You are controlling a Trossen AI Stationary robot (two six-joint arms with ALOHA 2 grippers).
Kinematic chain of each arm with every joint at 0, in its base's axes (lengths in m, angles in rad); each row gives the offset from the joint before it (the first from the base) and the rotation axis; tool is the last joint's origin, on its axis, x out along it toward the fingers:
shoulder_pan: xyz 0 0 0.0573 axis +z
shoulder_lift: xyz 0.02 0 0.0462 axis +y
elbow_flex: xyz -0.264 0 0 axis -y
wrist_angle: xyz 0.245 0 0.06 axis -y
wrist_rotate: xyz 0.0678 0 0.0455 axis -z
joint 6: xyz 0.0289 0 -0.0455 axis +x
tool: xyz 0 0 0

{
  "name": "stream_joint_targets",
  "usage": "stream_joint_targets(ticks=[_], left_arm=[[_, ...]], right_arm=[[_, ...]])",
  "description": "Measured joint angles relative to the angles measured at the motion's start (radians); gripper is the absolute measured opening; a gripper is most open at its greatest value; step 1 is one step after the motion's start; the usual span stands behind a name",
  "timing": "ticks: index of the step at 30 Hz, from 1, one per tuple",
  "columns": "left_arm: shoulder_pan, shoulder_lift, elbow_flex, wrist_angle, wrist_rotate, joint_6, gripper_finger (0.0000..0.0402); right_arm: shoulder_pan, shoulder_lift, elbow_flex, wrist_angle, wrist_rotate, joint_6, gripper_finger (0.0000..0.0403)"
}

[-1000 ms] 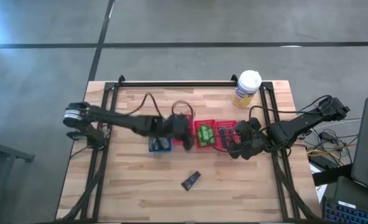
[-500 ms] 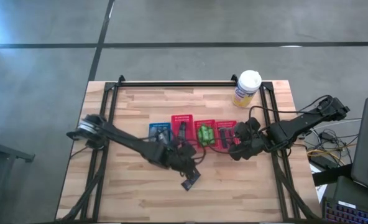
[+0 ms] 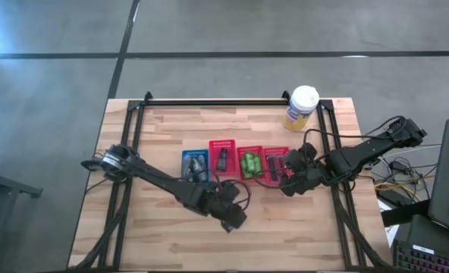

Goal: Pick & Place Travel size toiletries
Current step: Put the blue shave cream into the left red bin

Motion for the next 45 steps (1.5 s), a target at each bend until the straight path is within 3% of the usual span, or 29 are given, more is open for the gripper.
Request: stream_joint_targets(ticks=[12,20,29,34,45], left_arm=[[-0.017,0.001,-0.002,0.058,0.012,-0.061,0.0280],[-0.006,0.082,0.058,0.040,0.084,-0.126,0.0281],[0.003,0.285,0.348,-0.337,0.087,-0.069,0.0281],[0.004,0.359,0.462,-0.374,0.100,-0.007,0.0282],[0.023,0.427,0.486,-0.387,0.171,0.038,0.0281]], right_arm=[[0.000,0.000,0.000,-0.001,-0.026,-0.004,0.0354],[0.000,0.000,0.000,-0.038,-0.055,-0.005,0.0336],[0.000,0.000,-0.001,-0.122,-0.092,0.021,0.0349],[0.000,-0.001,-0.001,-0.130,-0.093,0.022,0.0359],[0.000,-0.001,-0.001,-0.137,-0.095,0.014,0.0337]])
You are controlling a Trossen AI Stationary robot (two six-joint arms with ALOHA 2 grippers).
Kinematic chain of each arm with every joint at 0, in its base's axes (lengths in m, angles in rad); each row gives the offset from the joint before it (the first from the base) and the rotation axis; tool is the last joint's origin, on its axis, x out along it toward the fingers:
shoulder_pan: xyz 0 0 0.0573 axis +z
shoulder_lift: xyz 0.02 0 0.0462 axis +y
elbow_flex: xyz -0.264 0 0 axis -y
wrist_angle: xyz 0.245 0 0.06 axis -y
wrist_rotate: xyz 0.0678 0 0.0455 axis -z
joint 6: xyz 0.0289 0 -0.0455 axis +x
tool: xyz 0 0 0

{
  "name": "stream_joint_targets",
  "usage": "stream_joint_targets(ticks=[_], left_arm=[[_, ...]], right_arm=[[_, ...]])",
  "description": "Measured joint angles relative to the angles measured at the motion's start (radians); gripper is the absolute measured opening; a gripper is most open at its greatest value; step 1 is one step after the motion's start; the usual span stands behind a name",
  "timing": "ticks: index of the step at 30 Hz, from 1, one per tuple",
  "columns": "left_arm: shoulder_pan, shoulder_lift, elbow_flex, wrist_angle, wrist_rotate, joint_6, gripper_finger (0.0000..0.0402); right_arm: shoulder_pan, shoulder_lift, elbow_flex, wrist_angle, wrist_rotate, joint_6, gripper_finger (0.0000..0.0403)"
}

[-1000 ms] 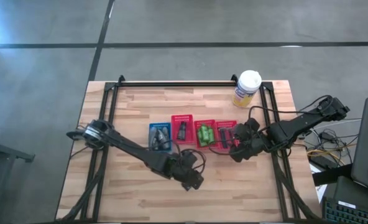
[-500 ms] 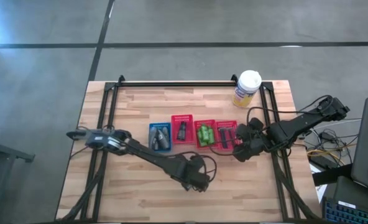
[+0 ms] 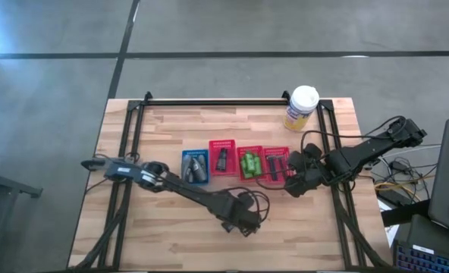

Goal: Pick & Place Travel size toiletries
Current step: Put the blue shave cream into the left red bin

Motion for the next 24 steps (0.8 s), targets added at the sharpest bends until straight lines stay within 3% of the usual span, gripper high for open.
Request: stream_joint_targets(ticks=[5,15,21,24], left_arm=[[0.015,0.000,-0.005,0.001,0.004,0.052,0.0256],[0.025,-0.008,-0.032,0.026,0.023,0.130,0.0132],[0.028,-0.080,-0.022,0.001,0.001,0.123,0.0130],[0.027,-0.158,-0.039,-0.028,-0.077,0.090,0.0130]], right_arm=[[0.000,0.000,0.000,0.000,0.000,-0.001,0.0328],[0.000,-0.001,-0.001,0.000,0.000,-0.003,0.0311],[0.000,-0.075,-0.001,0.000,0.015,0.021,0.0297],[0.000,-0.144,-0.002,-0.008,0.044,0.061,0.0291]])
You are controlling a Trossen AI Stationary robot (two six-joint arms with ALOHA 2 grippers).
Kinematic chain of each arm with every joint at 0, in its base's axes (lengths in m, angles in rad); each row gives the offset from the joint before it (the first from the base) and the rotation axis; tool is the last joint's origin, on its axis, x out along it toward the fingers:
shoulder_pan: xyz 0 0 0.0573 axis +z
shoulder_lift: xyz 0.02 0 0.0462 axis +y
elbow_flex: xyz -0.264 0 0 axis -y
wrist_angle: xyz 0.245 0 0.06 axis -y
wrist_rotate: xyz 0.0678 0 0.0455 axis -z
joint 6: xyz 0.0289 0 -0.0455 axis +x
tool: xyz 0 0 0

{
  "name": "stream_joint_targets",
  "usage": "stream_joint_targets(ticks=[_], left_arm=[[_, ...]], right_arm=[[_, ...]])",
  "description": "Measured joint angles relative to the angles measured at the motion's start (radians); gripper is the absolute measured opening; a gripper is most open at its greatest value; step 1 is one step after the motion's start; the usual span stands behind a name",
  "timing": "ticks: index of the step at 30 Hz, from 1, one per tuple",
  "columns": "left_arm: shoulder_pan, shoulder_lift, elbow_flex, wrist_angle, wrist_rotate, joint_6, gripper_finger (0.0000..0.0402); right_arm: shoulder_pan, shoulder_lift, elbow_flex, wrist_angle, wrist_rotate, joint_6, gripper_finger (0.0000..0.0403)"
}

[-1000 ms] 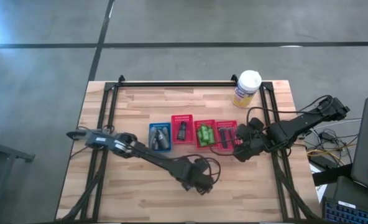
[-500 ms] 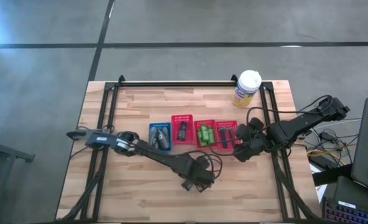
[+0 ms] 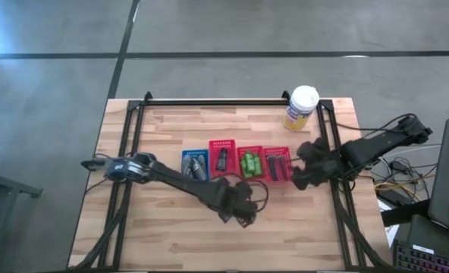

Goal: Pick & Place Travel size toiletries
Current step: Put the blue shave cream into the left red bin, then return to Home Position

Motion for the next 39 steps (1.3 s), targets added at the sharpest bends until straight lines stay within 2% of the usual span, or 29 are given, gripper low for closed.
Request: stream_joint_targets(ticks=[5,8,11,14,17,21,26,33,39], left_arm=[[0.035,-0.167,-0.060,-0.042,-0.204,-0.062,0.0130],[0.135,-0.270,-0.148,0.009,-0.240,-0.067,0.0130],[0.272,-0.342,-0.279,0.127,-0.181,-0.049,0.0130],[0.401,-0.387,-0.425,0.297,-0.046,-0.065,0.0130],[0.463,-0.415,-0.538,0.394,0.004,-0.099,0.0130],[0.475,-0.421,-0.634,0.369,0.008,-0.138,0.0130],[0.473,-0.422,-0.690,0.379,0.005,-0.180,0.0142],[0.473,-0.418,-0.693,0.394,-0.061,-0.158,0.0161],[0.473,-0.419,-0.688,0.387,-0.064,-0.135,0.0177]], right_arm=[[-0.001,-0.110,0.000,-0.014,0.053,0.061,0.0286],[-0.002,-0.132,-0.002,-0.011,0.073,0.060,0.0294],[-0.002,-0.121,-0.005,-0.011,0.077,0.060,0.0305],[-0.002,-0.088,-0.006,-0.011,0.093,0.063,0.0314],[-0.002,-0.058,-0.006,-0.012,0.096,0.067,0.0323],[-0.002,-0.017,-0.006,-0.012,0.097,0.089,0.0333],[-0.002,0.024,-0.006,-0.011,0.097,0.096,0.0346],[-0.002,0.050,-0.006,-0.006,0.095,0.078,0.0352],[-0.002,0.052,-0.006,-0.002,0.089,0.078,0.0338]])
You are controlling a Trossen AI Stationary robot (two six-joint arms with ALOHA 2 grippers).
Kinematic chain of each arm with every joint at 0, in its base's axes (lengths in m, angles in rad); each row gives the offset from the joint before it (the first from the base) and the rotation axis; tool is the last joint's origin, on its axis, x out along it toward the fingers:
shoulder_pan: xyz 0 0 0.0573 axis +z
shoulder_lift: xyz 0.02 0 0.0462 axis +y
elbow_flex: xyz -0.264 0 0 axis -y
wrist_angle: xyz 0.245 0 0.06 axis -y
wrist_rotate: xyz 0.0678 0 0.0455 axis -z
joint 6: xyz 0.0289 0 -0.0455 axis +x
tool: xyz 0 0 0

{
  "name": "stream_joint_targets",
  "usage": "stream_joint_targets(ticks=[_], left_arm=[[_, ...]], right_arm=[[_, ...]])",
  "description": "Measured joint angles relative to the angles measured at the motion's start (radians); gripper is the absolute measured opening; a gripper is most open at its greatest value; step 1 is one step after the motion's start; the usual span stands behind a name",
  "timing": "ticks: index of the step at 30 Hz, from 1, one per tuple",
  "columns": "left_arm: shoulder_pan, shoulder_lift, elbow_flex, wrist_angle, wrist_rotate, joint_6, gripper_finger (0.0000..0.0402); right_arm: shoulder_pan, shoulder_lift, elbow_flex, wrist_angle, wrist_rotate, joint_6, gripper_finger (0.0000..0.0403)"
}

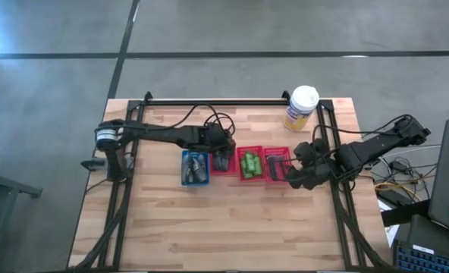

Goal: Pick & Place Travel size toiletries
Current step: Return to Home Position

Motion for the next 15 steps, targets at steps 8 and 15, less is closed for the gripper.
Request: stream_joint_targets(ticks=[8,15], left_arm=[[-0.101,-0.178,0.027,0.022,-0.007,0.267,0.0192],[-0.301,-0.383,-0.089,0.109,-0.041,0.272,0.0188]], right_arm=[[0.045,-0.045,0.032,0.053,-0.002,-0.089,0.0321],[0.076,-0.142,-0.108,0.534,-0.142,-0.261,0.0302]])
